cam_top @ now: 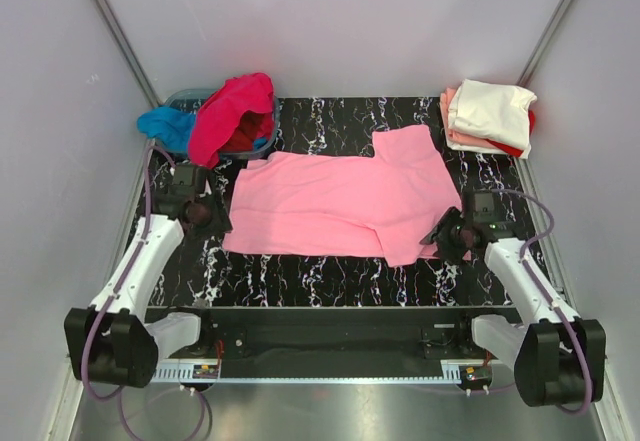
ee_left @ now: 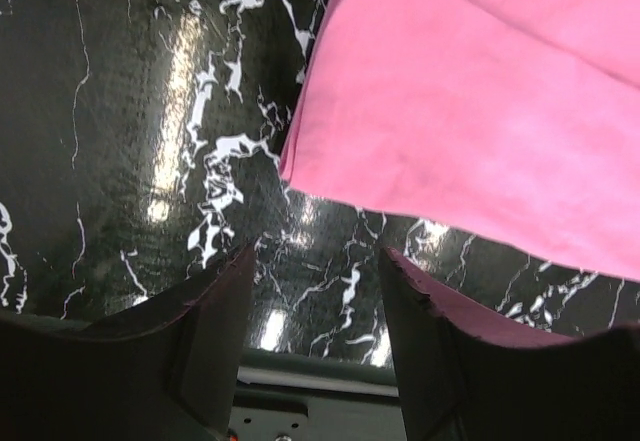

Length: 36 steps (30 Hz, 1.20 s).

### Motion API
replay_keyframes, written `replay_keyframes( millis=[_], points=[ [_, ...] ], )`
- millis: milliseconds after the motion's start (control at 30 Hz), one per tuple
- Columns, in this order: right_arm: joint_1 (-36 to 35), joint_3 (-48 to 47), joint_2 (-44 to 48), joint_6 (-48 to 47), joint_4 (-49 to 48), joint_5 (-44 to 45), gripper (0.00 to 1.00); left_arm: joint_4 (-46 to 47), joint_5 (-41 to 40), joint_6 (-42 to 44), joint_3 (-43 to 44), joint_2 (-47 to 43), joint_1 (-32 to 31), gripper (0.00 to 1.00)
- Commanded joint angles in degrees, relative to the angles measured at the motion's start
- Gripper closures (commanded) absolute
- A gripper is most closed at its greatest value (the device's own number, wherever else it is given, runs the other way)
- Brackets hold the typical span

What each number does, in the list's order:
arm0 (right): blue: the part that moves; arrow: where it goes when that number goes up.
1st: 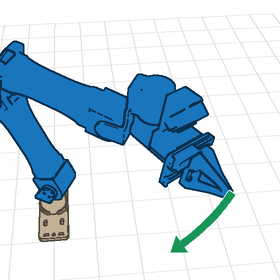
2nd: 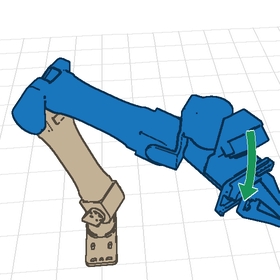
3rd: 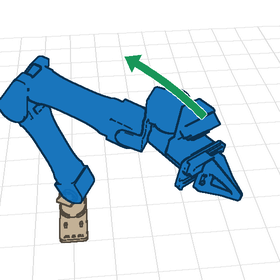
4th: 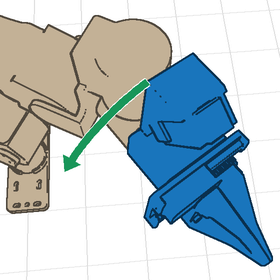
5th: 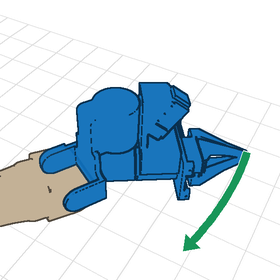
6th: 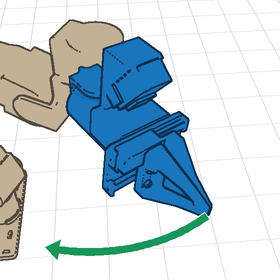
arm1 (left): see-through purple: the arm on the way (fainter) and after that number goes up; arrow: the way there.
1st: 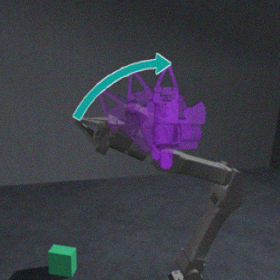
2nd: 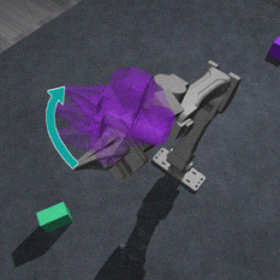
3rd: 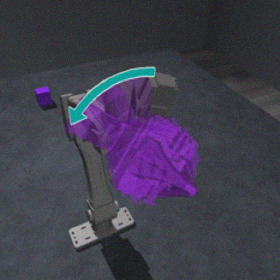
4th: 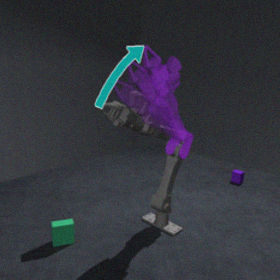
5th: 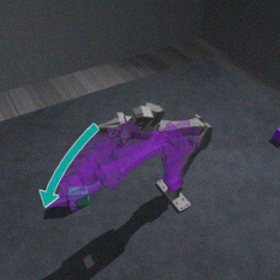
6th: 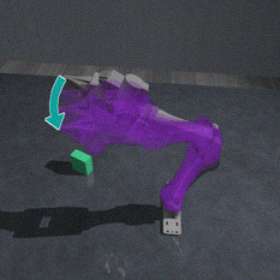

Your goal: Fold and stack the t-shirts

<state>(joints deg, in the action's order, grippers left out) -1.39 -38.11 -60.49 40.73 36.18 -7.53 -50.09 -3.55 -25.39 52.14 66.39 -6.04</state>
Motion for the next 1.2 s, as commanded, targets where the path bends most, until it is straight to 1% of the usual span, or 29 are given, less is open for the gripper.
replay_keyframes(
  millis=[0,33,67,133,233,267,567,700,733,800,867,900,933,967,1033,1167],
  points=[
    [-4.9,4.3,1.8,3.5,-1.5,-4.2,0.46,1.4,3.0,2.7,0.6,-5.9,0.1,0.42],
    [-6.2,5.7,1.7,4.2,-1.8,-4.1,0.46,1.1,2.9,3.9,1.4,-6.8,0.1,0.41],
    [-8.9,6.4,1.7,5.7,-2.7,-4.1,0.46,1.4,3.0,4.4,1.5,-8.4,0.1,0.41],
    [-10.4,8.1,1.0,6.9,-3.7,-4.0,0.46,2.3,3.0,5.1,1.3,-9.3,0.1,0.41],
    [-10.6,9.2,-0.6,7.4,-5.5,-3.6,0.45,4.5,3.2,5.3,-0.5,-10.4,0.1,0.41],
    [-10.6,9.2,-1.1,7.3,-6.1,-3.5,0.44,5.0,4.5,5.1,-0.6,-10.6,0.1,0.41],
    [-10.6,6.6,-7.3,6.0,-10.2,-2.9,0.45,5.9,4.6,5.3,-1.1,-10.8,0.1,0.41],
    [-10.6,5.4,-9.3,5.8,-11.3,-2.9,0.53,6.0,4.6,5.3,-1.2,-10.7,0.1,0.41],
    [-10.6,5.2,-9.5,5.5,-11.3,-2.6,0.58,6.0,4.6,5.3,-1.2,-10.8,0.1,0.41],
    [-10.6,4.0,-10.3,4.9,-11.7,-2.4,0.65,6.0,4.5,5.3,-1.2,-10.8,0.1,0.41],
    [-10.6,3.0,-10.9,4.0,-11.1,-1.6,0.75,6.2,4.6,5.3,-1.2,-11.0,0.1,0.41],
    [-10.6,2.2,-11.4,3.7,-11.2,-1.4,0.78,6.2,4.6,5.3,-1.3,-11.0,0.1,0.41],
    [-10.6,1.7,-11.7,3.4,-11.0,-1.2,0.87,6.1,4.5,5.3,-1.3,-11.0,0.1,0.41],
    [-10.6,1.2,-11.8,3.2,-10.6,-1.2,0.92,6.1,4.6,5.3,-1.3,-11.0,0.1,0.41],
    [-10.6,0.0,-11.8,2.9,-9.8,-1.2,0.98,6.2,4.5,5.3,-1.3,-11.0,0.1,0.41],
    [-10.6,-1.8,-8.9,2.2,-6.3,-1.3,1.0,6.2,4.6,5.3,-1.3,-11.0,0.1,0.41]
  ],
)
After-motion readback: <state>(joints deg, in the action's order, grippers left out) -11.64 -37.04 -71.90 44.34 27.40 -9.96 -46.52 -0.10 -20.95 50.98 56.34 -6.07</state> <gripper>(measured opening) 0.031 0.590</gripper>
